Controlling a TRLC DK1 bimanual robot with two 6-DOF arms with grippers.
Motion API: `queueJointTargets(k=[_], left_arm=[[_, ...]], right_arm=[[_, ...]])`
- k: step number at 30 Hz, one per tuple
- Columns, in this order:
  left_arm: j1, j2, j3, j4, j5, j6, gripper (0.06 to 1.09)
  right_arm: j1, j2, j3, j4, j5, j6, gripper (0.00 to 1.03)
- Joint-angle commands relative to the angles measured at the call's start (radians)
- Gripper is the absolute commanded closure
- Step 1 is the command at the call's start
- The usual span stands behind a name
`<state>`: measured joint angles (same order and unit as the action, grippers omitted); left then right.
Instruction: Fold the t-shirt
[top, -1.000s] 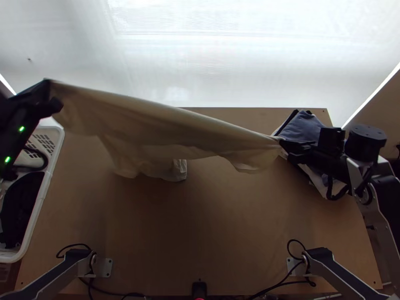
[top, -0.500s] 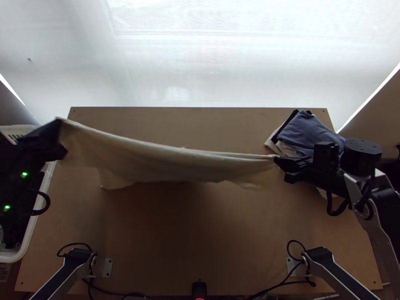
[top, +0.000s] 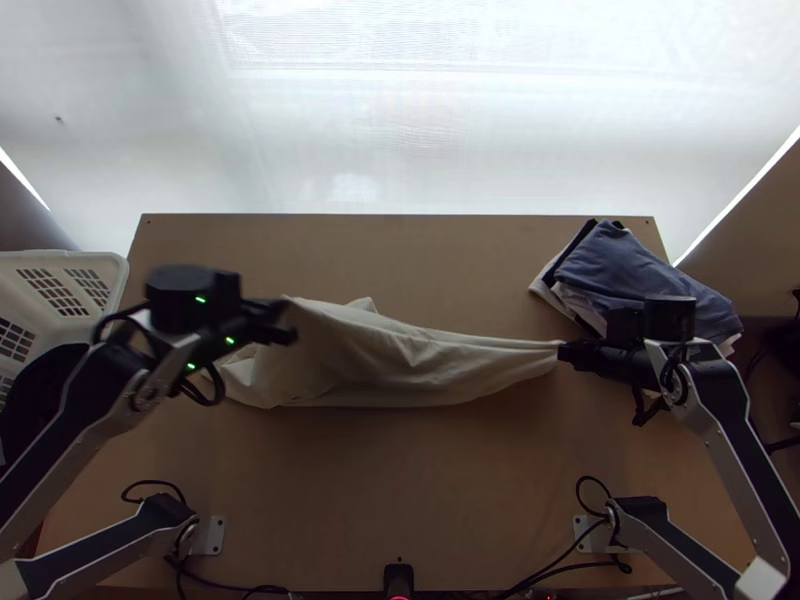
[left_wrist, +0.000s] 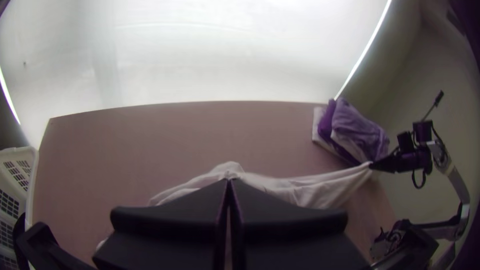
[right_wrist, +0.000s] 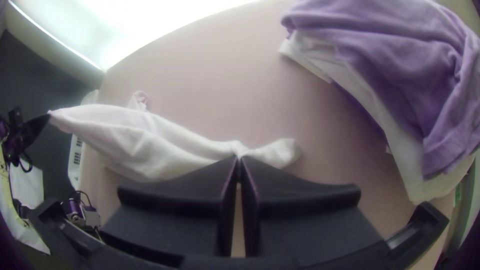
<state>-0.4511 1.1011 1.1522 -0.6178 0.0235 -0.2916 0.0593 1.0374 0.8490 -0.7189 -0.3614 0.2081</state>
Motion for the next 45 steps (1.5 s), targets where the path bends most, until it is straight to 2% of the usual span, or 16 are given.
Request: queueJointTargets(k=[1, 6, 11, 13, 14, 16, 17, 18, 23, 25, 29, 32, 37, 42, 45], left_arm=[[-0.213, 0.055, -0.101, -0.048, 0.003, 0.108, 1.05], [-0.274, -0.032, -0.16, -0.161, 0.167, 0.183, 1.05], [-0.317, -0.056, -0.243, -0.238, 0.188, 0.224, 1.05], [-0.327, -0.058, -0.27, -0.25, 0.188, 0.227, 1.05], [-0.33, -0.061, -0.278, -0.254, 0.188, 0.229, 1.05], [-0.331, -0.07, -0.289, -0.264, 0.188, 0.229, 1.05], [-0.333, -0.078, -0.296, -0.264, 0.188, 0.23, 1.05], [-0.331, -0.084, -0.301, -0.266, 0.188, 0.233, 1.05], [-0.362, -0.106, -0.312, -0.287, 0.194, 0.241, 1.05], [-0.383, -0.106, -0.312, -0.316, 0.214, 0.244, 1.05], [-0.405, -0.096, -0.321, -0.353, 0.254, 0.259, 1.05], [-0.409, -0.089, -0.328, -0.346, 0.262, 0.261, 1.05], [-0.408, -0.081, -0.347, -0.341, 0.26, 0.266, 1.05], [-0.403, -0.092, -0.353, -0.369, 0.262, 0.286, 1.05], [-0.409, -0.098, -0.352, -0.398, 0.293, 0.284, 1.05]], right_arm=[[-0.064, 0.067, -0.08, -0.019, 0.019, -0.076, 1.0], [0.088, 0.013, -0.073, -0.03, 0.01, -0.13, 1.0], [0.214, 0.036, -0.064, -0.016, 0.01, -0.125, 0.98], [0.231, 0.058, -0.048, -0.013, 0.01, -0.121, 0.87], [0.231, 0.064, -0.039, -0.01, 0.01, -0.121, 0.76], [0.229, 0.079, -0.013, -0.007, 0.012, -0.118, 0.31], [0.231, 0.09, 0.009, -0.011, 0.015, -0.121, 0.14], [0.231, 0.093, 0.033, -0.014, 0.018, -0.124, 0.09], [0.257, 0.13, 0.239, 0.016, 0.016, -0.095, 0.1], [0.297, 0.224, 0.349, 0.012, 0.015, -0.081, 0.1], [0.395, 0.451, 0.588, -0.076, -0.059, -0.079, 0.1], [0.471, 0.559, 0.725, -0.122, -0.077, -0.079, 0.1], [0.525, 0.655, 0.811, -0.14, -0.085, -0.087, 0.1], [0.524, 0.668, 0.809, -0.14, -0.096, -0.087, 0.1], [0.514, 0.668, 0.799, -0.142, -0.105, -0.088, 0.1]])
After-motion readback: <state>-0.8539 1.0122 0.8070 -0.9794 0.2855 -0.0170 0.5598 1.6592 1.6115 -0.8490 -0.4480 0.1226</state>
